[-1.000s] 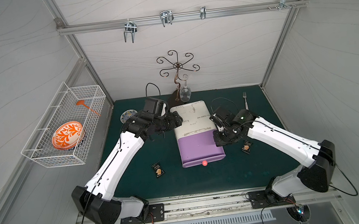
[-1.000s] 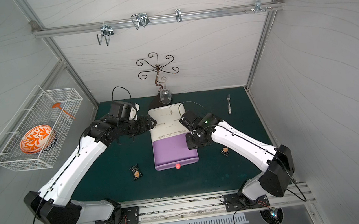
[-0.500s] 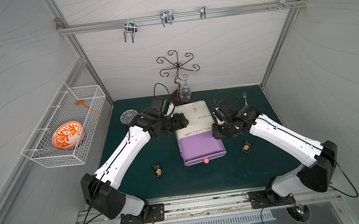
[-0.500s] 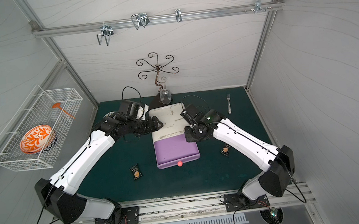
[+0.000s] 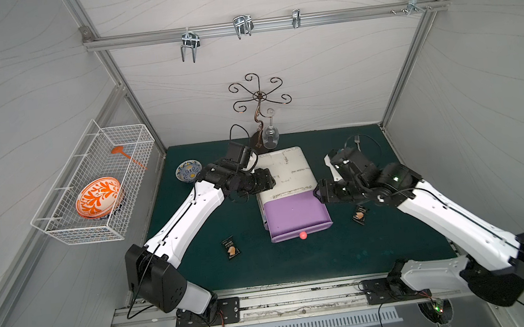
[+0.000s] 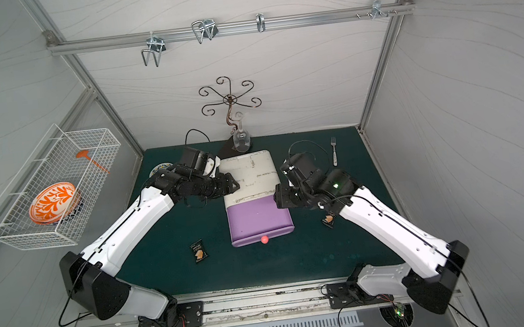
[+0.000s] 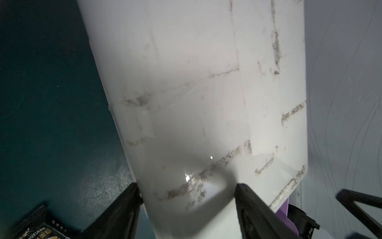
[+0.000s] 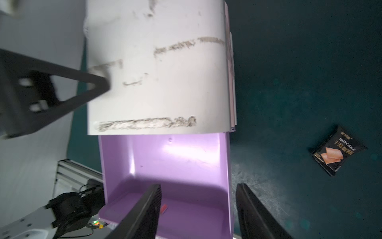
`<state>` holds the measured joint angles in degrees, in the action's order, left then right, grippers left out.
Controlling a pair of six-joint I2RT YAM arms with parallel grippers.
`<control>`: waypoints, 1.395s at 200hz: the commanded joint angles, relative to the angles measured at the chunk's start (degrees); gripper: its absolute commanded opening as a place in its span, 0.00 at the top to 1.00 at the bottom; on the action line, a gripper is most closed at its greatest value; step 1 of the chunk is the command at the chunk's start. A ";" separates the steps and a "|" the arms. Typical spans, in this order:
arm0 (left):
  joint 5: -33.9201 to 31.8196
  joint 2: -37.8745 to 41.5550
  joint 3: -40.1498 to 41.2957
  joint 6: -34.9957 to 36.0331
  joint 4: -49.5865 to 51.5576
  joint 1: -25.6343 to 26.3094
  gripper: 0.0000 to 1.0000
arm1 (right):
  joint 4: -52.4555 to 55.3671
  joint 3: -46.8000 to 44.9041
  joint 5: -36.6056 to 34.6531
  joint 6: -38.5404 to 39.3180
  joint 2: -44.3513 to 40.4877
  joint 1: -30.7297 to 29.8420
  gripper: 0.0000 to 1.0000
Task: Take the cookies out of the drawer
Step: Close the drawer in the storage box.
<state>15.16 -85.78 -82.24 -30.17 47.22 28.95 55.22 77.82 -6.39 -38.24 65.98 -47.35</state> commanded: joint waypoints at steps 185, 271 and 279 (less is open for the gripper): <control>0.59 -0.53 2.99 4.86 3.34 0.25 0.26 | -41.96 -42.02 -33.88 -28.76 -12.02 -39.37 1.00; 3.48 -1.06 2.85 6.27 3.15 -1.52 0.25 | -41.90 -39.78 -41.42 -26.38 -9.46 -37.70 1.00; 4.05 -1.08 2.95 6.27 2.85 -1.70 0.25 | -42.36 -39.78 -40.08 -25.81 -9.41 -36.21 1.00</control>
<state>17.19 -85.32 -81.08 -25.71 47.29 27.35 14.35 36.53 -45.01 -65.91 56.69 -85.95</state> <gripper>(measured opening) 0.753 0.053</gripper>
